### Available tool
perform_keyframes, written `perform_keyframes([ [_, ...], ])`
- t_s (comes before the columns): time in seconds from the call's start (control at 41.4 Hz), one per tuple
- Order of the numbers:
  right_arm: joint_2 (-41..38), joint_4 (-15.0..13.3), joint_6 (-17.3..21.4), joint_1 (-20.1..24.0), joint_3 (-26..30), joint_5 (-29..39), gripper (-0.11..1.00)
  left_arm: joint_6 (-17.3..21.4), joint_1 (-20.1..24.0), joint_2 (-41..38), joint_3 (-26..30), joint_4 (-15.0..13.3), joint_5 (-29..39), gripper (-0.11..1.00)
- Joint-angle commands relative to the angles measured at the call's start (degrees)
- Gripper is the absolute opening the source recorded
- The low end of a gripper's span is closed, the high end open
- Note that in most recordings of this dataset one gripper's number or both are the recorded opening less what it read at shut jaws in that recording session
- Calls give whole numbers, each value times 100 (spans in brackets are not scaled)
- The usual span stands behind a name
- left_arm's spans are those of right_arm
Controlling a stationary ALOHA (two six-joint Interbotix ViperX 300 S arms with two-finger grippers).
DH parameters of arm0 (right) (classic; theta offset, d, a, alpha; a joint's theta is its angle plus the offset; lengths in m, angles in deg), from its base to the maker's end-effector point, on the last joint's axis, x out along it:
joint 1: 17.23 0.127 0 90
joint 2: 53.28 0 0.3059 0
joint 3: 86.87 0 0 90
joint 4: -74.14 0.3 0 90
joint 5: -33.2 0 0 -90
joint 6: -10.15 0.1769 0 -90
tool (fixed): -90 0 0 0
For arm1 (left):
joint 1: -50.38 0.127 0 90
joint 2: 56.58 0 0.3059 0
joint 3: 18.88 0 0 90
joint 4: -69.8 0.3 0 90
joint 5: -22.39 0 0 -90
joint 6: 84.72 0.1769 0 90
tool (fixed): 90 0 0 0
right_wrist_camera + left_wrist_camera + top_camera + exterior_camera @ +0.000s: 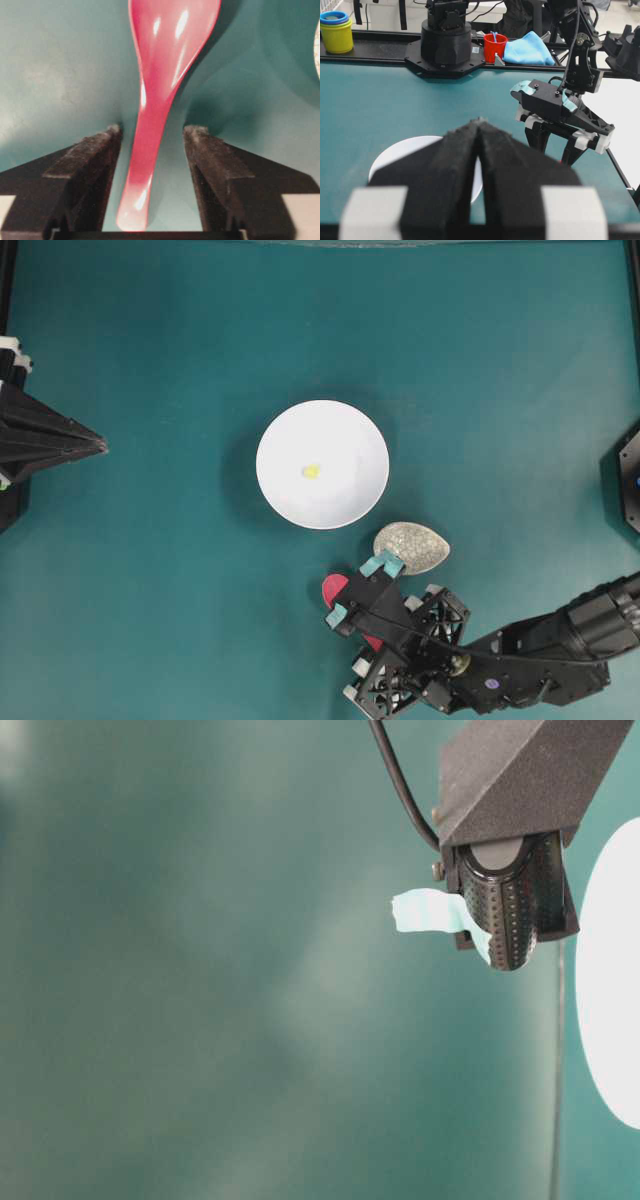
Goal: Scoop the yellow hexagonal prism block from the bowl with a spoon using the right arm.
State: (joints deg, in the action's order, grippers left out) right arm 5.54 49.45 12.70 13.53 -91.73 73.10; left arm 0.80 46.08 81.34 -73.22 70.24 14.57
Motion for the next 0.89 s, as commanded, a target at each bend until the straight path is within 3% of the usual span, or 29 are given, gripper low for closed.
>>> perform_keyframes([
  [0.0, 97, 9, 9, 44, 114, -9, 53, -9, -18, -18, 185, 18, -62, 1],
  [0.145, 149, -18, -79, 44, 114, 79, 36, -9, -18, -18, 185, 18, -62, 1],
  [0.242, 325, -123, -352, 44, 79, 272, 27, -9, -26, -18, 176, 9, -62, 1],
  [0.435, 844, -308, -1591, 44, -70, 809, 26, -35, -26, -26, 185, 9, -114, 1],
  [0.484, 976, -299, -2057, 44, -132, 888, 26, -35, -18, -18, 185, 9, -132, 1],
  [0.701, 1257, -290, -3384, 9, -369, 993, 26, -35, -53, -18, 185, 9, -193, 1],
  [0.871, 1556, -290, -3911, -79, -615, 1037, 26, -35, -70, -26, 185, 18, -211, 1],
])
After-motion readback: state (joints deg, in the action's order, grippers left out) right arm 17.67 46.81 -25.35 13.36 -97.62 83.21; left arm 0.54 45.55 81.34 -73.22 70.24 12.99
